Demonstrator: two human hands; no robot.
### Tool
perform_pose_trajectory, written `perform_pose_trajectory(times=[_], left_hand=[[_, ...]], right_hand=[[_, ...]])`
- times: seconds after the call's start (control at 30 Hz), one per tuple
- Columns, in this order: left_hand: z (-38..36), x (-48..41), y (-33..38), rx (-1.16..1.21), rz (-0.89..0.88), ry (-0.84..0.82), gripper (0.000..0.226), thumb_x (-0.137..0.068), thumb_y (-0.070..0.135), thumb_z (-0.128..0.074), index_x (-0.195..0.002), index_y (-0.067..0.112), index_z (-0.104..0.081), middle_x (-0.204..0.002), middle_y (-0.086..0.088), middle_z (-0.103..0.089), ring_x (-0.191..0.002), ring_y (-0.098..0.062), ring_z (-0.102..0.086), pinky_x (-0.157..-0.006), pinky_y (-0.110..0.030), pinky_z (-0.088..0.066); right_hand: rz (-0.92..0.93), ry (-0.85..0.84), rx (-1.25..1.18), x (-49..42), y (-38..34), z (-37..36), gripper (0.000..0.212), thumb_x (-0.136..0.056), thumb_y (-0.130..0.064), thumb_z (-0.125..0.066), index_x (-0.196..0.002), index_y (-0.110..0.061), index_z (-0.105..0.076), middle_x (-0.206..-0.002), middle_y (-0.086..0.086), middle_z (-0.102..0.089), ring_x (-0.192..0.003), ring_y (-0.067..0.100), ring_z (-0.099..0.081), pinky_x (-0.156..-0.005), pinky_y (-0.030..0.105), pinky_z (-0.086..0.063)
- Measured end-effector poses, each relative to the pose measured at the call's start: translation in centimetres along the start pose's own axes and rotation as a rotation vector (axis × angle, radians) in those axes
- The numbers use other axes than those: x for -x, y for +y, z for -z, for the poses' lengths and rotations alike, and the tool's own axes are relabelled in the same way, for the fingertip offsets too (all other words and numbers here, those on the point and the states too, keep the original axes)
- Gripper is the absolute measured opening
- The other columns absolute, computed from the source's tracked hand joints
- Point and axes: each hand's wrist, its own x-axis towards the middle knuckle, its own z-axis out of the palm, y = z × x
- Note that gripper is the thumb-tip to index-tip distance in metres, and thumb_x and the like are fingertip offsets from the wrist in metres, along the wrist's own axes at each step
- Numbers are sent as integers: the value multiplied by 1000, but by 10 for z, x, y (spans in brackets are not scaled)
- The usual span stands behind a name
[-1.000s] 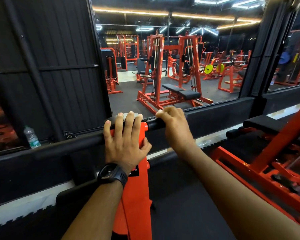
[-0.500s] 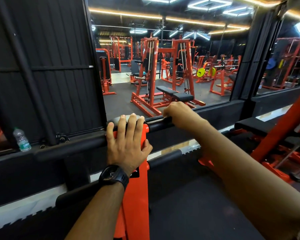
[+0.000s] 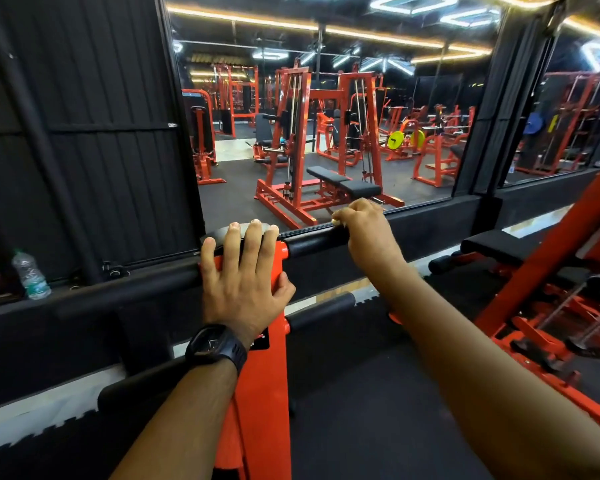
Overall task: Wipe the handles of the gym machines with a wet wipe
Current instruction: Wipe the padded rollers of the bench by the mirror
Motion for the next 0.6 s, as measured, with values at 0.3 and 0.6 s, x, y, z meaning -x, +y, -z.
perform_pose_trajectory(times=[0.3, 0.6], left_hand=[[1, 0, 1, -28, 10, -8, 65, -83, 45, -49, -141, 16, -49, -142, -6, -51, -133, -30, -40, -112, -55, -25], [3, 0, 1, -42, 0, -27, 65, -83, 47, -49, -141, 16, -48, -142, -5, -48, -133, -31, -40, -112, -55, -24]], right_hand=[[-183, 162, -106, 17, -3, -15, 36, -92, 9, -53, -123, -8, -62, -117, 10, -51, -108, 19, -46, -96, 29, -46], [-918, 596, -1266, 40, -61, -49, 23, -95, -14, -62, -99, -36, -64, -104, -7, -68, -97, 8, -67, -85, 33, -59]])
